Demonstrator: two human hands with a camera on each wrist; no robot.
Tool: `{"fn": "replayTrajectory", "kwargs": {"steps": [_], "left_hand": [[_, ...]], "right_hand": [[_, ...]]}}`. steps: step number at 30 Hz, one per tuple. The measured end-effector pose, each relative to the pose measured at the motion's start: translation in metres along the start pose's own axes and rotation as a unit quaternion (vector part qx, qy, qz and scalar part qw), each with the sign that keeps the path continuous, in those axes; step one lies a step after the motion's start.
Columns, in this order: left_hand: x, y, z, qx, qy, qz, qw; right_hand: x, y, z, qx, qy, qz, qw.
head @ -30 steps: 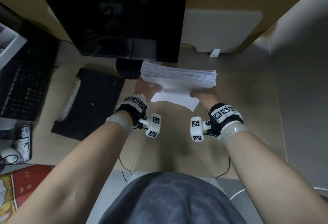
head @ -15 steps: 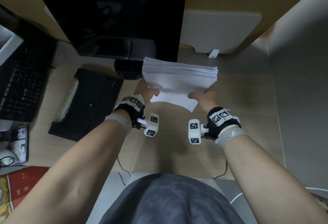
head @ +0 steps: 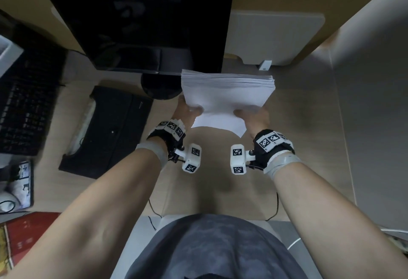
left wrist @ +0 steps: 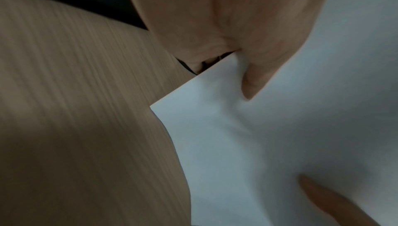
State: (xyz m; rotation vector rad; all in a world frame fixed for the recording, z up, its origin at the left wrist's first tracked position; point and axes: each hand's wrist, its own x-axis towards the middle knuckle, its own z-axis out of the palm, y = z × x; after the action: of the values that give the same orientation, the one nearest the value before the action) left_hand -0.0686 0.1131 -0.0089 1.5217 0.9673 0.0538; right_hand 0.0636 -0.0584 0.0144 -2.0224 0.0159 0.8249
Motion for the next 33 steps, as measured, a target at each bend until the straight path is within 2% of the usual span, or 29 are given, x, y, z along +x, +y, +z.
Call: {"fn": "replayTrajectory", "kwargs": {"steps": [5,9,12,15,18,21,27,31,33], "left_hand": [[-0.001,0.002,-0.003,0.025,0.060,0.034,0.997],[-0.009,0.001,-0.005,0.051,0.076,0.003,0.996],[-0.015,-0.014,0.001,0.098,0.049,-0.049,0.993],[-0.021,-0.039,0.009,0.120,-0.011,-0.105,0.987],[-0.038,-0.064,0.018,0.170,-0.054,-0.159,0.971],[-0.053,-0.080,0.019,0.193,-0.002,-0.170,0.966],[-0.064,-0.092,0.017,0.090,0.081,-0.208,0.971],[-0.070,-0.096,-0.005,0.035,0.102,-0.228,0.968],[-0.072,-0.101,-0.029,0.004,0.130,-0.232,0.964]], "right_hand": [[-0.012,-0.005,0.006,0.051,0.039,-0.055,0.996],[-0.014,0.009,0.006,0.028,0.031,-0.051,0.998],[-0.010,0.034,0.004,-0.004,-0.008,0.012,1.000],[-0.001,0.068,0.006,-0.040,-0.036,0.061,0.997],[0.007,0.094,0.008,-0.049,-0.063,0.101,0.992],[0.009,0.101,0.009,-0.077,-0.075,0.105,0.989],[0.013,0.102,0.030,-0.154,-0.105,0.094,0.978],[0.011,0.100,0.040,-0.220,-0.034,0.138,0.965],[0.003,0.092,0.050,-0.262,0.010,0.112,0.958]]}}
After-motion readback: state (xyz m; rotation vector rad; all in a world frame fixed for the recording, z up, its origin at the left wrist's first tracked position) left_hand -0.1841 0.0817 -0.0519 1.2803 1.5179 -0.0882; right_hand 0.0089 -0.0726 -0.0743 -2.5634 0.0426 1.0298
